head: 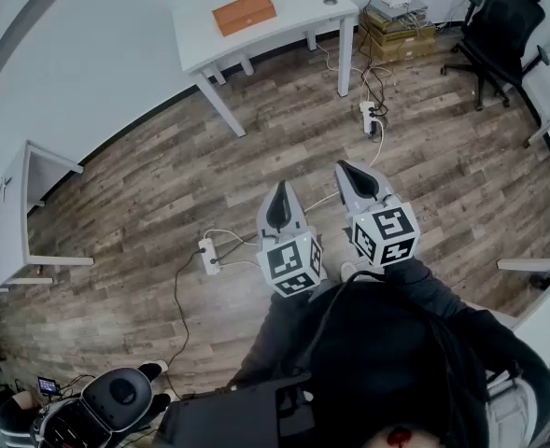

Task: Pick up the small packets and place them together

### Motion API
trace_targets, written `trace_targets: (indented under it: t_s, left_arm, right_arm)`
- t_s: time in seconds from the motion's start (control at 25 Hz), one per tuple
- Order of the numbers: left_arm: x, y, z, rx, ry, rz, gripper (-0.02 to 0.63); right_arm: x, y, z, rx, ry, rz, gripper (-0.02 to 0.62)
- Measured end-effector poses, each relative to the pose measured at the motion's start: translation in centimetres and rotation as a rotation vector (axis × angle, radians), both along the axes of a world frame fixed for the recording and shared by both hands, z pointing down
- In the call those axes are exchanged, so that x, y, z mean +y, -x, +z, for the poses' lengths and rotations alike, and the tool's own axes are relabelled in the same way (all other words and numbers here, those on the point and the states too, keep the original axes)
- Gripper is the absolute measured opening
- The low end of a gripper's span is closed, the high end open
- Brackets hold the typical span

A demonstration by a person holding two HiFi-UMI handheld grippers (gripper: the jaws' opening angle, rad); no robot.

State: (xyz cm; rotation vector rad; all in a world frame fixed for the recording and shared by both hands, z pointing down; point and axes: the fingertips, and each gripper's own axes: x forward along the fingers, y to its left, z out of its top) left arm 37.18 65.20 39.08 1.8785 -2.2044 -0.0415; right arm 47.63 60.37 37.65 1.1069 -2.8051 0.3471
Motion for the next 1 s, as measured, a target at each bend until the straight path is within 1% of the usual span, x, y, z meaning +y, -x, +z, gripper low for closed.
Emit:
trace_targets:
  t_s: [0.4, 0.56, 0.8, 1.0]
  left_arm:
    - [0.1, 0.0, 0.2, 0.009, 0.002, 0.002, -0.003]
    - [0.2, 0.2, 0.2, 0.014, 0.0, -0.001, -0.003]
    - [0.7, 1.5, 0.4, 0.036, 0.012, -0.008, -0.003]
    - [1.1, 3.3, 0.7, 0.038, 0.014, -0.003, -0.003]
  right_arm:
    - [0.2, 0.1, 0.2, 0.003, 0.004, 0.0, 0.0]
    - [0.2, 0.2, 0.1, -0.026, 0.006, 0.008, 0.0]
    - [-0.2, 0.5, 0.2, -0.061, 0.039, 0.029, 0.0]
    - [-0.3, 1.3, -0.5, -0.09, 0.011, 0.068, 0.002]
